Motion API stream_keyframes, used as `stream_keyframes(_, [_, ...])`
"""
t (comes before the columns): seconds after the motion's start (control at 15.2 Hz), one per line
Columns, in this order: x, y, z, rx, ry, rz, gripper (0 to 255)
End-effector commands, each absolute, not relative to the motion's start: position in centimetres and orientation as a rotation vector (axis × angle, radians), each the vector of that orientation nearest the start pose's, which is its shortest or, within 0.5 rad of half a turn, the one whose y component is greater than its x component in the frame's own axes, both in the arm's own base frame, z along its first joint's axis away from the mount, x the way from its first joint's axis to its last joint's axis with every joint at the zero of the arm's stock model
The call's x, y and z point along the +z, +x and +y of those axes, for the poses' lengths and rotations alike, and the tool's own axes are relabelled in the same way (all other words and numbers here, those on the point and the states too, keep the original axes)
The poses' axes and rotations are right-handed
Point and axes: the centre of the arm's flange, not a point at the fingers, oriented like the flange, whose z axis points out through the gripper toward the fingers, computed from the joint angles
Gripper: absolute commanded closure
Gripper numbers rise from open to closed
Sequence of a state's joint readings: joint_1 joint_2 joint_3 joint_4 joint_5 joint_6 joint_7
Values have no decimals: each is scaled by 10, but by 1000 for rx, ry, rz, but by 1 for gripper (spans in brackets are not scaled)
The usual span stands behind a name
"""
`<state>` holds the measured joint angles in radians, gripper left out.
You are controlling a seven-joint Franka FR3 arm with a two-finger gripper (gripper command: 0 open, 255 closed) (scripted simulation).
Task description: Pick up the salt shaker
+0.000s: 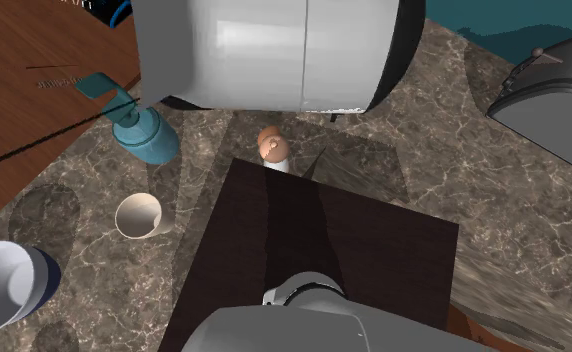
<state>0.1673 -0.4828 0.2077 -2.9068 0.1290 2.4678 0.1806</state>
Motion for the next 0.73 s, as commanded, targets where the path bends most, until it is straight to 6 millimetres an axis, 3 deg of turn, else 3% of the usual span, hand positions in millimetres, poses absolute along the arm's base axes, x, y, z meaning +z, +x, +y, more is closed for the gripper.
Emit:
stream_keyframes(0.0, [284,311,123,-72,-3133,-130,0])
stream_keyframes(0.53, [190,312,167,-81,-3105,-185,0])
stream_keyframes(0.66, [182,312,168,-81,-3104,-186,0])
